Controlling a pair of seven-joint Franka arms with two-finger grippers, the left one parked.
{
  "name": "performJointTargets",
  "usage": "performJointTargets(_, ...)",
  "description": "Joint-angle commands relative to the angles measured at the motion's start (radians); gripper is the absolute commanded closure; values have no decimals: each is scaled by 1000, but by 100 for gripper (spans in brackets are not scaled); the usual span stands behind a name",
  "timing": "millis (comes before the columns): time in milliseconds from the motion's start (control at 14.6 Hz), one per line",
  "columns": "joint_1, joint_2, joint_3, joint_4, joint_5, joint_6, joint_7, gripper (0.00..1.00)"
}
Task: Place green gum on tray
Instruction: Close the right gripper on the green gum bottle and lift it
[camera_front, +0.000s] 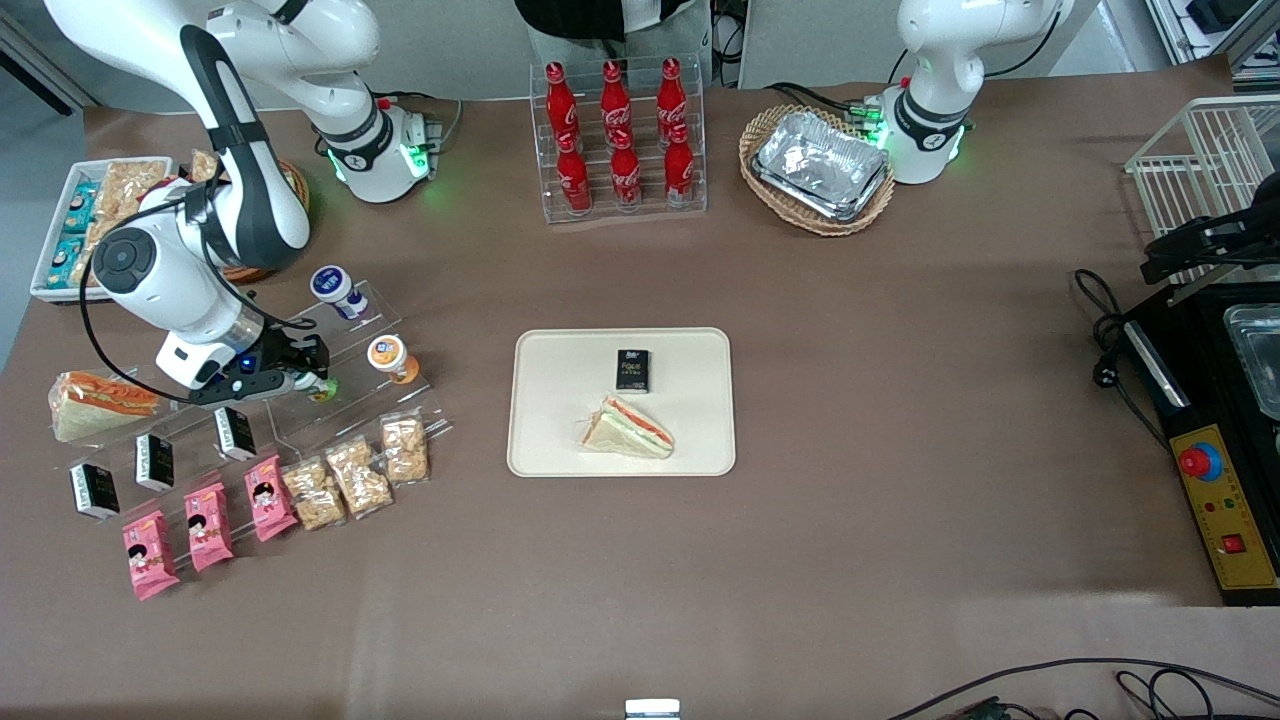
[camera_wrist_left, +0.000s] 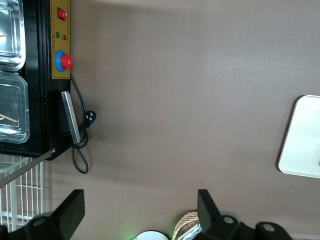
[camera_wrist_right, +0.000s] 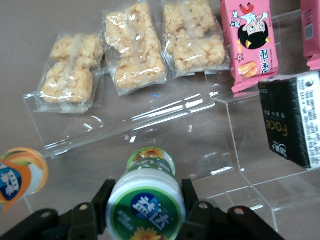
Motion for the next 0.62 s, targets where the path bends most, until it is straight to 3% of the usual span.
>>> performJointTargets(0, -3, -80, 0, 36, 12, -30, -25, 71)
performJointTargets(344, 3, -131, 8, 383, 10, -516, -9, 71)
performJointTargets(550, 6, -136, 12, 513, 16, -665, -2, 71)
